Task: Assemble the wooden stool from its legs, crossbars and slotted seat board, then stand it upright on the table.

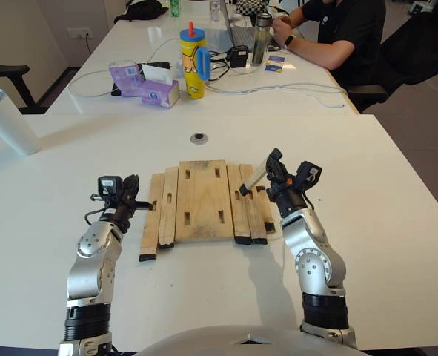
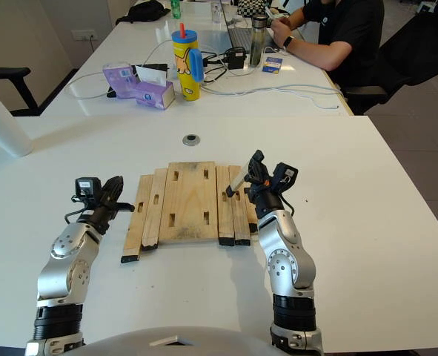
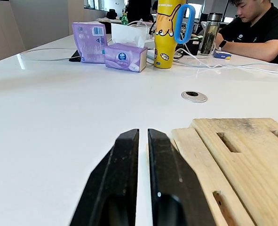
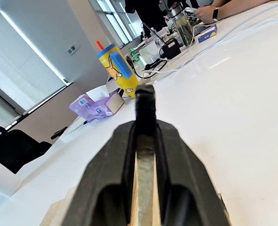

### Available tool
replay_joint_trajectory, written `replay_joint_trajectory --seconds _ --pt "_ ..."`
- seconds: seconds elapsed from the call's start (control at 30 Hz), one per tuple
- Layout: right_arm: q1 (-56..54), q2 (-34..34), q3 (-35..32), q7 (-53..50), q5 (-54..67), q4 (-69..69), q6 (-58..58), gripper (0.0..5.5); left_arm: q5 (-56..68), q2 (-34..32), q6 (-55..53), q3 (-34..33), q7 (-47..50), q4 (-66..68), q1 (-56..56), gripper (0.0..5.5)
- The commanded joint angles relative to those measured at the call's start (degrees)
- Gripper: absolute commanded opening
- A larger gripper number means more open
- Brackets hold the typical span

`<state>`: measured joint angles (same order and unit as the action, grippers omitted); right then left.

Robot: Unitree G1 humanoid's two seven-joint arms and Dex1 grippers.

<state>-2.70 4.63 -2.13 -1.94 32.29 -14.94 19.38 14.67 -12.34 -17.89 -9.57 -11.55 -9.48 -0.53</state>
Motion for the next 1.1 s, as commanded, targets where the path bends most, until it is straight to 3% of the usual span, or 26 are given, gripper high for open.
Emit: replay_joint_trajectory --seconds 0.03,0.3,0.63,0.87,1.1 --pt "0.60 6.51 -1.36 -0.28 3.66 2.42 -2.28 0.41 0.15 -1.17 -1.32 -0.42 -0.60 0.17 1.19 0.38" --pt "-0.71 7.61 -2.63 0.53 11.00 6.74 -5.99 0.41 0.37 -1.70 -2.14 -0.18 -1.86 0.78 2.53 0.38" --pt "-2.20 6.66 -0.80 -0.60 11.58 10.99 -7.67 0.41 0.19 -1.49 -2.45 -0.31 -2.34 1.27 3.72 0.38" --pt "-1.01 -0.25 4.68 -5.12 -4.98 14.09 -9.73 0.41 0.19 -1.32 -2.35 -0.59 -2.10 1.23 3.64 0.38" --pt "3.73 -5.49 5.95 -0.84 -15.02 18.41 -12.99 0.42 0.15 -0.70 -1.95 -0.86 -1.36 0.73 2.73 0.38"
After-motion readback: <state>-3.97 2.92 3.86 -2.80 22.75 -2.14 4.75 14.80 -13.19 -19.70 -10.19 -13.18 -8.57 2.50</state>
